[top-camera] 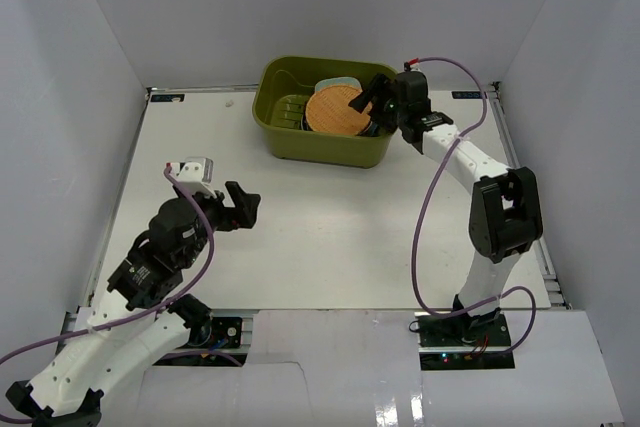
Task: Place the plates into the plastic bin on the countertop
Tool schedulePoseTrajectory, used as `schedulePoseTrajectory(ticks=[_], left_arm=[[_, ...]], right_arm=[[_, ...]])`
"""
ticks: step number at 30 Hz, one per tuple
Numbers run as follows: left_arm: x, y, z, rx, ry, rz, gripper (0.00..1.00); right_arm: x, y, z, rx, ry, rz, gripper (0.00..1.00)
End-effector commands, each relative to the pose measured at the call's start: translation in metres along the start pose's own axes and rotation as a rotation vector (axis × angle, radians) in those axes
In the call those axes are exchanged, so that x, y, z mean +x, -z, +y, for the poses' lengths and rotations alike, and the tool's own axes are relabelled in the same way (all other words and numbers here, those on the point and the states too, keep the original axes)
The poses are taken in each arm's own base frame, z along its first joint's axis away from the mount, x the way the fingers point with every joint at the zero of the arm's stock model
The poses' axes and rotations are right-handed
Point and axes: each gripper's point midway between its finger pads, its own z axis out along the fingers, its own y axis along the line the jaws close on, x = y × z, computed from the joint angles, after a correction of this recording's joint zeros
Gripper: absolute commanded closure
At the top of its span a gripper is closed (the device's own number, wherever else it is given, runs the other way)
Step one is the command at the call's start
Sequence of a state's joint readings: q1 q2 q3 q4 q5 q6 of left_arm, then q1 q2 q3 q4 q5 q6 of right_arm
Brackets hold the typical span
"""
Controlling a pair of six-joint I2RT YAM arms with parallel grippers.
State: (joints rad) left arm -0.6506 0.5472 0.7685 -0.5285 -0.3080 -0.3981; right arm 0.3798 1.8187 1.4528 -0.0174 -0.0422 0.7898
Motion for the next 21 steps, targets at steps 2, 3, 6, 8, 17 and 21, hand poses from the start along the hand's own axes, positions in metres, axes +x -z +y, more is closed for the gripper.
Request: schedulePoseTrajectory(ticks=[2,3,6,8,17,21], left_arm=[[-0.021,0.009,-0.001,-0.015,0.024,-0.036,0.02],[-0.023,0.011,-0.001,-0.016,0.024,-0.043,0.02],[-0.035,0.017,0.0,-0.023,0.028,-0.066,0.02],[-0.04,0.021,0.001,-0.028,0.025,-0.076,0.02],[-0.082,0.051,-0.008,0.016,0.048,-0.159,0.02],[-0.103,0.072,-0.011,0.055,0.067,-0.225,0.02]], right_arm=[[-0.041,0.03,0.015,0.015,0.059,-0.135,0.01],[-0.045,0.034,0.015,0.02,0.067,-0.152,0.07],[-0.058,0.051,0.027,0.0,0.107,-0.186,0.1],[-0.067,0.069,0.038,-0.015,0.131,-0.214,0.1],[-0.068,0.172,0.044,-0.065,0.291,-0.326,0.1],[-0.056,0.228,0.041,-0.128,0.323,-0.403,0.1]])
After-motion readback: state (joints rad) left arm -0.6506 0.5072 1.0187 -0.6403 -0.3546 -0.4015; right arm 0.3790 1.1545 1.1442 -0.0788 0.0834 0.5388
